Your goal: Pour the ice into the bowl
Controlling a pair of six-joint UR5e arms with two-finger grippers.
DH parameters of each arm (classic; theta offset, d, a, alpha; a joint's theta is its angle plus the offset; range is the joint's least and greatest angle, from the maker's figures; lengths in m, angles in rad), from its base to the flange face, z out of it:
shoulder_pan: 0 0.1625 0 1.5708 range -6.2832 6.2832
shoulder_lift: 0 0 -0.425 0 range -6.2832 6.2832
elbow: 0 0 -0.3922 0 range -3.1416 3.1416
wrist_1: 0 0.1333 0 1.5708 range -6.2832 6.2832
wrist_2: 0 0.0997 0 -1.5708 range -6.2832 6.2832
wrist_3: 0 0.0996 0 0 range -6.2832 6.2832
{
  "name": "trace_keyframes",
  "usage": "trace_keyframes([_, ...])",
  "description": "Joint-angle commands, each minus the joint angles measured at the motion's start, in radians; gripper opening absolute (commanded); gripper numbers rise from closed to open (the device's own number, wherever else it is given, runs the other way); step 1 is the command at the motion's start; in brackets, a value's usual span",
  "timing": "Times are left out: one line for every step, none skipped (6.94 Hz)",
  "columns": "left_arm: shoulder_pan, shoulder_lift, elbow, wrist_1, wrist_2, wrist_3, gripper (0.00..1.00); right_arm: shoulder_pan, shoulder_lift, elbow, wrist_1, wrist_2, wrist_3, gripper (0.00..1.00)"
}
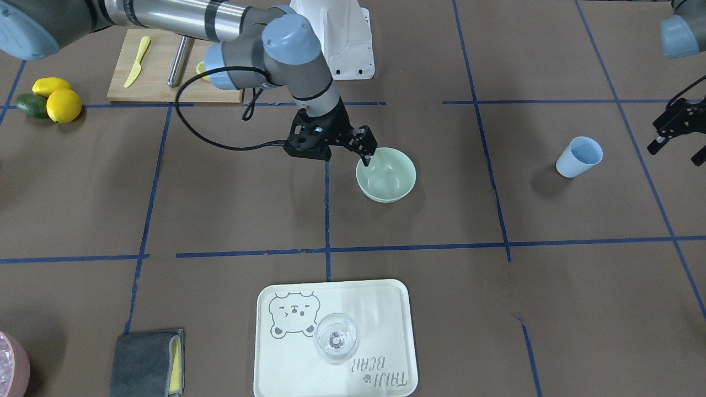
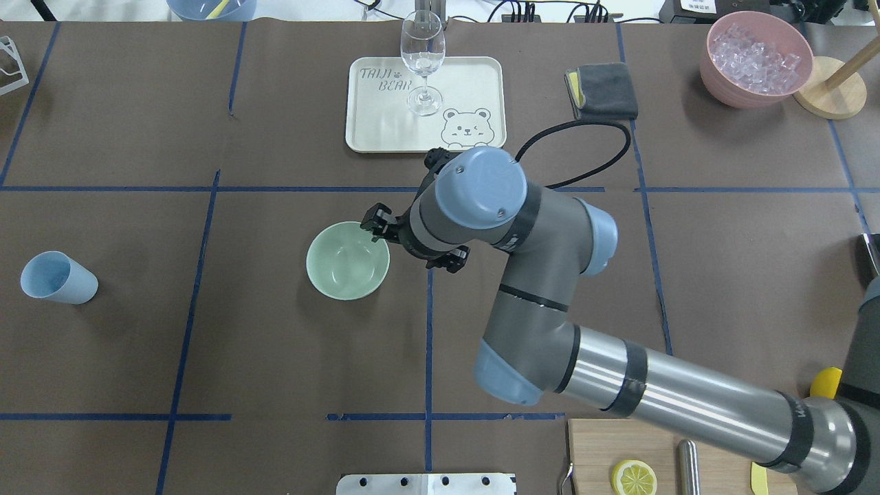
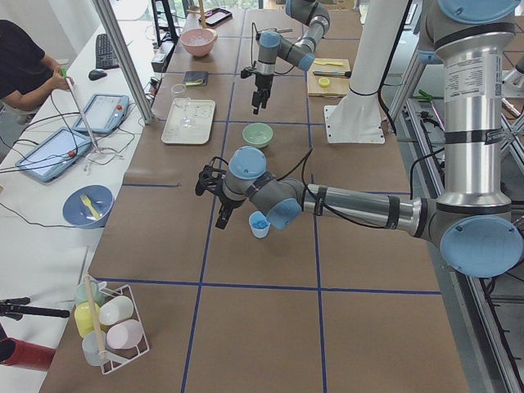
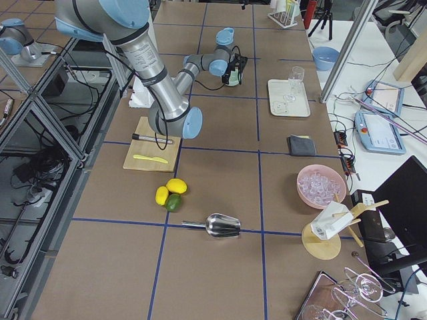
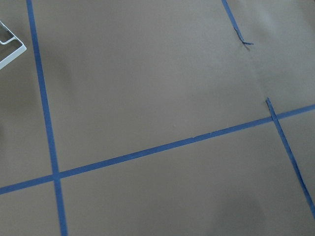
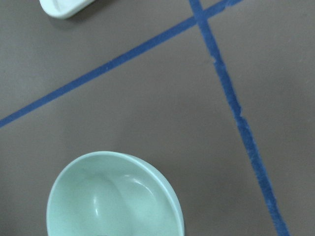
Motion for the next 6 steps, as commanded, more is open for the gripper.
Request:
trace_keyframes([0.136,0.135,-0.158,-0.052,0.269,-0.254,0.94,0.140,-0.094,0.087,0.009,0.106,-0.044,1.00])
trace_keyframes([0.234,0.232,-0.202,-0.144,0.376,-0.288,1.00,0.157,-0.126,0.086,0.014,0.103,-0.123,1.00])
trace_keyframes([0.249,0.322,-0.200,-0.307,0.388,-0.314,1.00,0.158,-0.143,0.084,0.014,0.097,-0.155,1.00])
trace_keyframes([0.281,0.454,-0.196,-0.562,0.505,-0.321,0.99,0.158,-0.145,0.087,0.014,0.094,-0.153,1.00])
trace_keyframes([0.315,0.454,-0.193,-0.568,0.523,-0.372,1.00,0.158,-0.148,0.089,0.014,0.092,-0.152,1.00])
trace_keyframes([0.377,0.452,-0.194,-0.570,0.607,-0.393,1.00,0.160,-0.152,0.098,0.014,0.091,-0.152,1.00])
